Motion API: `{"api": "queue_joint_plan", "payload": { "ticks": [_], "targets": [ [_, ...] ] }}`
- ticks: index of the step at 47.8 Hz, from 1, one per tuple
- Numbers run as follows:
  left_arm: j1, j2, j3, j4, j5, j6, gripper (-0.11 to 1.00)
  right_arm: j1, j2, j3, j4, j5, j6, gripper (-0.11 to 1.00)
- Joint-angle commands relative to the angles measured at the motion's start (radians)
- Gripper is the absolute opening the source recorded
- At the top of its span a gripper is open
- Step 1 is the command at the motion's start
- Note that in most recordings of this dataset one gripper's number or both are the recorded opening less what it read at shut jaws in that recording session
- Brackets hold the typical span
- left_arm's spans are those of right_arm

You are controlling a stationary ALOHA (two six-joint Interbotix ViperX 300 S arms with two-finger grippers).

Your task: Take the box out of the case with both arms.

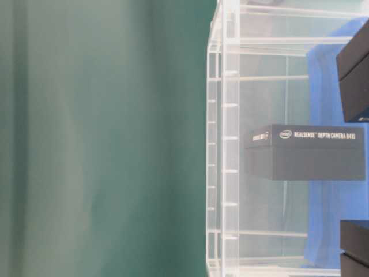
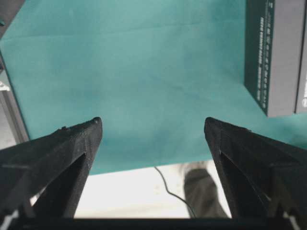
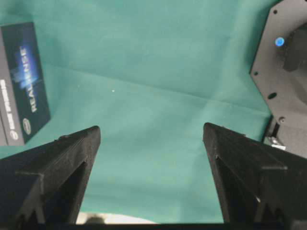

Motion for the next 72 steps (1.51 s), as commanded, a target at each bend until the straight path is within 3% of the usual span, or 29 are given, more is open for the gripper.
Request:
{"api": "queue_joint_plan", "payload": {
  "ticks": [1, 10, 17, 32, 49, 58, 72],
  "targets": [
    [0.002, -0.003, -0.018, 0.002, 0.0, -0.002, 0.91, 0.005, -0.003, -0.009, -0.006, -0.003, 0.0, 0.84],
    [0.052, -0.015, -0.011, 0.006, 0.014, 0.021, 0.91, -0.028, -0.009, -0.003, -0.028, -0.002, -0.021, 0.84],
    [0.135, -0.028, -0.005, 0.006, 0.041, 0.107, 0.91, -0.104, -0.035, 0.014, -0.038, -0.005, -0.078, 0.84],
    [0.357, -0.031, -0.008, 0.006, 0.057, 0.345, 0.91, -0.341, -0.069, 0.037, -0.034, -0.04, -0.316, 0.84],
    [0.534, -0.023, -0.006, 0.008, 0.049, 0.515, 0.91, -0.574, -0.054, 0.049, -0.025, -0.121, -0.535, 0.84],
    [0.572, -0.015, -0.012, 0.006, 0.04, 0.555, 0.91, -0.611, -0.038, 0.049, -0.009, -0.133, -0.569, 0.84],
    [0.575, -0.015, -0.011, 0.006, 0.031, 0.557, 0.91, -0.611, -0.034, 0.049, -0.009, -0.144, -0.565, 0.84]
  ]
}}
